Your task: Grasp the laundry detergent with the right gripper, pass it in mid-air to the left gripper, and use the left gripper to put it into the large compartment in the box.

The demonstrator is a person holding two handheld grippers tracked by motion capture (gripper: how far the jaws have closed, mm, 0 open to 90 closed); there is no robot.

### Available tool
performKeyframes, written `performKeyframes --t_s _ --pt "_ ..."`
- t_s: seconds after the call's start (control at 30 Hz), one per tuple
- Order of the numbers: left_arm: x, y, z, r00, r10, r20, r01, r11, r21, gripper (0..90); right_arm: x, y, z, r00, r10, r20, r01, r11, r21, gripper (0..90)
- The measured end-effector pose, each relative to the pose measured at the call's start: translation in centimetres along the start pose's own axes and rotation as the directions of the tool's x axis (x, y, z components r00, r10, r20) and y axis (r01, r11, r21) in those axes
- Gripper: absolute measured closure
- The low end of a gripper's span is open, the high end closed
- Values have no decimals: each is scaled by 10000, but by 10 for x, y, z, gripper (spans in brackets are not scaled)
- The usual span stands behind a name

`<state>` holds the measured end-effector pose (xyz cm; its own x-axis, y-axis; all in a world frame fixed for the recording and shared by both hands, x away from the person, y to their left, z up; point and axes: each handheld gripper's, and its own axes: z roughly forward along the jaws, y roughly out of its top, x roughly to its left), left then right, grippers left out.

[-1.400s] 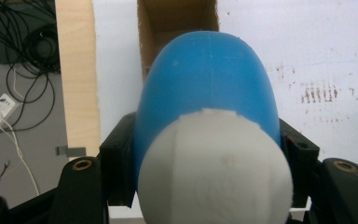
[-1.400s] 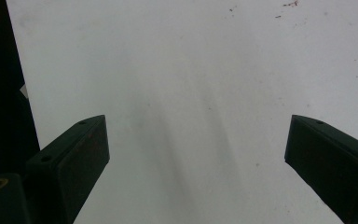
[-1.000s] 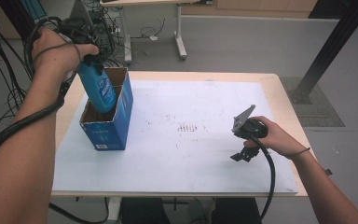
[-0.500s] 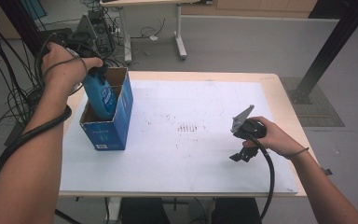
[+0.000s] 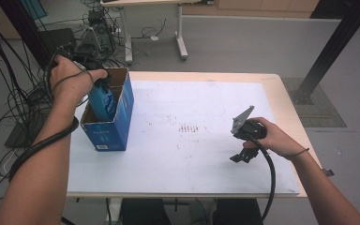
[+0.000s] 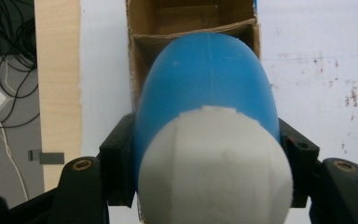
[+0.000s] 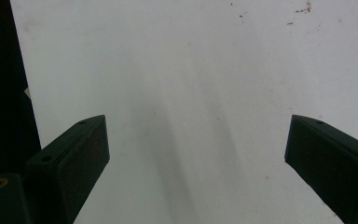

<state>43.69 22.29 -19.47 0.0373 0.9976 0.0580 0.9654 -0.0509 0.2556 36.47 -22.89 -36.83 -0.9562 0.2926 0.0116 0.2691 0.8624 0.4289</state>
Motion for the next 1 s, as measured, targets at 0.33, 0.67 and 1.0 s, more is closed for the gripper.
performKeyframes --t_s 0.33,0.67,1.0 --pt "0 -7 19 9998 -169 94 170 9998 -74 374 1 1 2 10000 -33 3 33 10000 -66 63" --pt "-4 -11 38 9995 -129 -283 128 9999 -3 374 1 1 3 10000 -46 -30 45 10000 -77 63" --pt "-8 -16 57 9997 -101 -217 106 9997 225 374 2 3 4 10000 -77 -20 77 9999 -81 63"
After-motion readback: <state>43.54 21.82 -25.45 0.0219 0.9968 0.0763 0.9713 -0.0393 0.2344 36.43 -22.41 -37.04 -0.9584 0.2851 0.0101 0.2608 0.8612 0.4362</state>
